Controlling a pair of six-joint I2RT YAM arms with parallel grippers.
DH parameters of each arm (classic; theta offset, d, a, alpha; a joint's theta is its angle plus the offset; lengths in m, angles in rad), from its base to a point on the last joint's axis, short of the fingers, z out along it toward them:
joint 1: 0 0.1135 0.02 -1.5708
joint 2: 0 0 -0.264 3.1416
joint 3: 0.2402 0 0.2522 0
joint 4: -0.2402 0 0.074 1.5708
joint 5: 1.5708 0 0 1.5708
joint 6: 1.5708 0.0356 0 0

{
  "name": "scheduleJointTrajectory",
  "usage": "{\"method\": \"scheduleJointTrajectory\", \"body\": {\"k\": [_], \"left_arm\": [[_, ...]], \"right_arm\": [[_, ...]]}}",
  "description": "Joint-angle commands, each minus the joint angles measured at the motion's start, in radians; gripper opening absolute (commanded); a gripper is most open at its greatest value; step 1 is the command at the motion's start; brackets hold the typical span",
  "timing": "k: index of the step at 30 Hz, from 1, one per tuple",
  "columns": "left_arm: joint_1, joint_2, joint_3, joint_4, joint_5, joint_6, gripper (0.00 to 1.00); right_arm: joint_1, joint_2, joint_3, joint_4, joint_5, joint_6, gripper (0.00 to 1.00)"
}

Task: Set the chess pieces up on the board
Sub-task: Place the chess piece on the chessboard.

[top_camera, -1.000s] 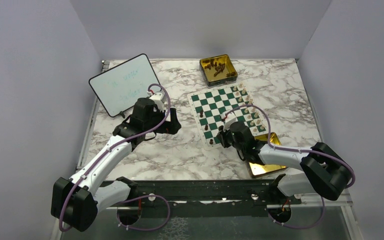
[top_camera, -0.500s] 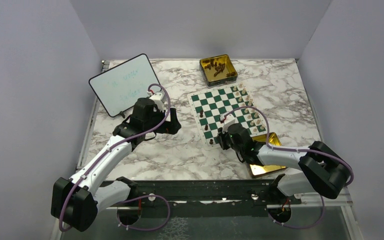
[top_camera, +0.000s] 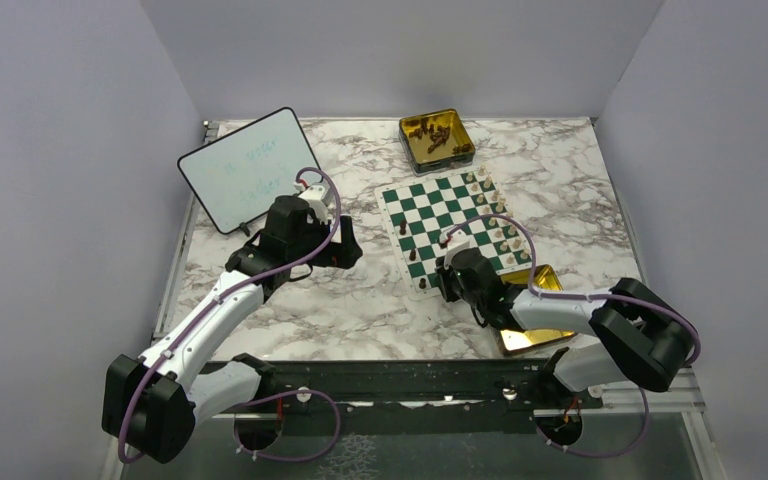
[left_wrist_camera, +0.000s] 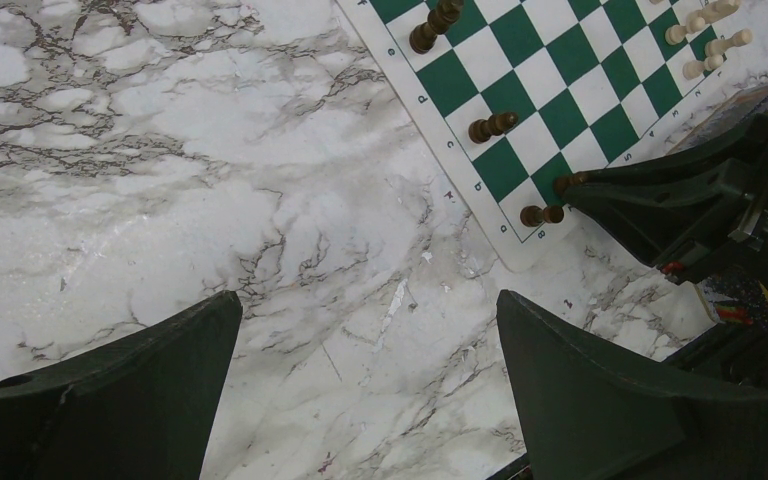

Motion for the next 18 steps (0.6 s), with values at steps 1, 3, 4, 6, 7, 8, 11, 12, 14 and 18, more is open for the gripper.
{"method": "scheduleJointTrajectory", "body": {"k": [1,3,4,6,7,8,11,12,14,18], "left_arm": [[0.0,-0.013,0.029,-0.002,0.003,0.005,0.99],[0.0,-0.012,0.029,-0.002,0.003,0.005,0.99],[0.0,-0.011,0.029,-0.002,0.003,0.005,0.99],[0.0,-0.011,0.029,-0.002,0.003,0.005,0.99],[0.0,-0.01,0.029,-0.002,0.003,0.005,0.99],[0.0,-0.011,0.03,-0.003,0.003,0.005,0.99],[0.0,-0.011,0.029,-0.002,0.004,0.005,0.99],[0.0,-0.012,0.029,-0.003,0.004,0.005,0.99],[0.001,-0.012,0.028,-0.002,0.004,0.005,0.99],[0.0,-0.013,0.029,-0.002,0.005,0.005,0.99]], "right_arm": [[0.01,0.015,0.006,0.001,0.023,0.012,0.16],[0.01,0.016,0.005,0.005,0.024,0.011,0.16],[0.011,0.016,0.005,0.006,0.026,0.012,0.16],[0.012,0.018,0.006,0.007,0.026,0.01,0.17],[0.012,0.019,0.007,0.007,0.028,0.009,0.17],[0.012,0.02,0.008,0.007,0.026,0.008,0.17],[0.012,0.024,0.011,0.007,0.026,0.005,0.17],[0.012,0.025,0.012,0.007,0.026,0.005,0.17],[0.013,0.027,0.012,0.007,0.025,0.004,0.17],[0.013,0.031,0.017,0.007,0.024,0.002,0.17]]}}
